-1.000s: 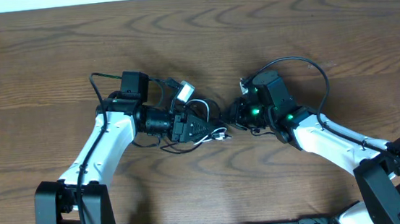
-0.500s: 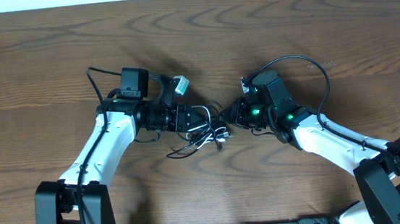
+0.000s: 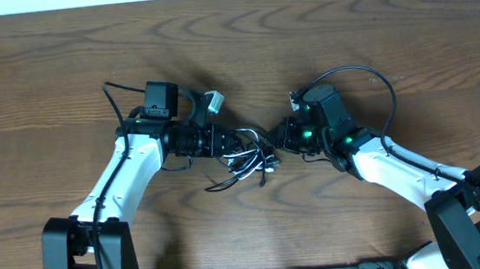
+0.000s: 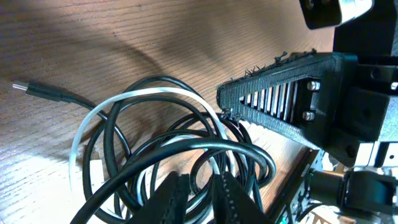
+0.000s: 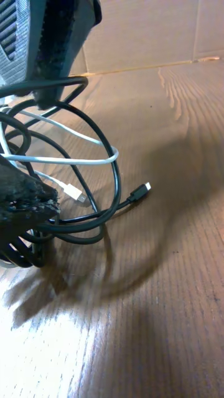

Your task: Untangle cables

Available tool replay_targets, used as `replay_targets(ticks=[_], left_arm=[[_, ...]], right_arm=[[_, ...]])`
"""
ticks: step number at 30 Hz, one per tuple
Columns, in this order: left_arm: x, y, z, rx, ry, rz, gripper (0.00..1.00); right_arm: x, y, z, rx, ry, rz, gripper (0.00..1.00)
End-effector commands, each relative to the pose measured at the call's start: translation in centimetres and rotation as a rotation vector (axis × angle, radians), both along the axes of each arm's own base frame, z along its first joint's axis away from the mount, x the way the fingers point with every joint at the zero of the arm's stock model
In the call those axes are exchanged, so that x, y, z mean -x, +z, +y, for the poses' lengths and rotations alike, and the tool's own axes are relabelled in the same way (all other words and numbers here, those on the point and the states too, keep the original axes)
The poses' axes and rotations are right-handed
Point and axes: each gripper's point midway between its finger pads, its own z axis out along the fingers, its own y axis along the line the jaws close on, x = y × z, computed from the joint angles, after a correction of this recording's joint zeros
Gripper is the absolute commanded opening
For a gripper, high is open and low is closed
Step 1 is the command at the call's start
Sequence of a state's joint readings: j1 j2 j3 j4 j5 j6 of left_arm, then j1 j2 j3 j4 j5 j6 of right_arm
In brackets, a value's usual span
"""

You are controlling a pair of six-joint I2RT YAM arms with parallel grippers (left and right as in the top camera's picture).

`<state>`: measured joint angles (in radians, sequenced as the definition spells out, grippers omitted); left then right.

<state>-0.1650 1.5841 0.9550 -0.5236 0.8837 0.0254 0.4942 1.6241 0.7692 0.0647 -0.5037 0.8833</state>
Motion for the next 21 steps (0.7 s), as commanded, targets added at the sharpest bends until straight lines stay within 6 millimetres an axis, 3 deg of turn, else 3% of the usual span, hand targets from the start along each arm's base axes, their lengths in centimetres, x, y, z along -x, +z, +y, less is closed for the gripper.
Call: replay_targets(ticks=[1,4,7,17,21], left_arm=[[0.0,-0.3,0.1,-0.011,0.001,0.002,0.21],[-0.2,-0.8,0.6,-0.052,0.029,0.011,0.08],[-0.3,-1.0,0.8,-0.066,0.043,0.018,0.08],[-0.3,-1.0,0.8,-0.066,0.043,0.018,0.08],[-0.3,-1.0,0.8,-0.066,0.044,0.018,0.08]], right_arm=[[-0.4,0.0,-0.4,0.022,0.037,-0.051,0.01],[-0.2,0.3,-0.5,-0.004,0.081,-0.062,0.22],[-0.4,1.4,-1.1,-0.054,0.090,-0.059,0.35],[0.9,6.0,-2.2,-0.090,0.164,-0.170,0.34],[1.8,6.9,-1.0,-0.090,0.210,-0.215,0.28]])
